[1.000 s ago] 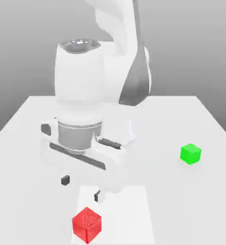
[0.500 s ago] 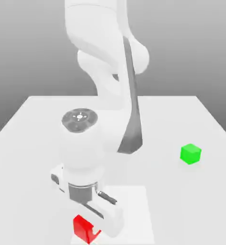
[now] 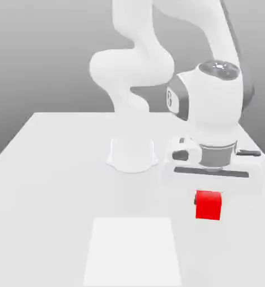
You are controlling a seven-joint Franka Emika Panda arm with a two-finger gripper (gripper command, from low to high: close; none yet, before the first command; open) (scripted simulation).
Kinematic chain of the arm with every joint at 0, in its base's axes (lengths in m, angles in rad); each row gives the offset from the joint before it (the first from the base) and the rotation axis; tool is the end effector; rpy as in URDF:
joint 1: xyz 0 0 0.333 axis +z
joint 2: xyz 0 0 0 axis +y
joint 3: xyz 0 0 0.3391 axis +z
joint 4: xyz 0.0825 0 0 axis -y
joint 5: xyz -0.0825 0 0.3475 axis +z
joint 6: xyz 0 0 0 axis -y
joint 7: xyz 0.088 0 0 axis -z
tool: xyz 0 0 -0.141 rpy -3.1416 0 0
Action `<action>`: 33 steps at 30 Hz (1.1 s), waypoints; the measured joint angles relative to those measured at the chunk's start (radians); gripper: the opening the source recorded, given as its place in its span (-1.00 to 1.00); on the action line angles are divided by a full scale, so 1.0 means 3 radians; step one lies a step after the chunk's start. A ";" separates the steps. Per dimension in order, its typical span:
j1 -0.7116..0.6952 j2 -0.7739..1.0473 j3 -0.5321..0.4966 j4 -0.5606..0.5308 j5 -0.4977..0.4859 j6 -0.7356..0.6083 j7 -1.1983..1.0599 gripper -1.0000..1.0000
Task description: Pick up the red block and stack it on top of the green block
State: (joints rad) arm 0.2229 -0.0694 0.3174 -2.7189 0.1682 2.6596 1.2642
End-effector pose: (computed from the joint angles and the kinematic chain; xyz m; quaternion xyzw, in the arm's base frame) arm 0.3319 0.1946 0.2683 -0.9058 0.4227 0.0197 0.0208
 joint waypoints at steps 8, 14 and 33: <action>0.0881 -0.0588 0.0490 -0.0524 0.0453 -0.0047 -0.0208 -1.00; 0.1417 -0.0861 0.0762 -0.0820 0.0649 -0.0004 -0.0291 -1.00; 0.0998 -0.0177 0.1056 -0.0824 0.0065 0.0695 0.0093 -1.00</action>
State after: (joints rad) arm 0.5222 -0.1224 0.6343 -2.9661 0.1875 2.8681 1.2920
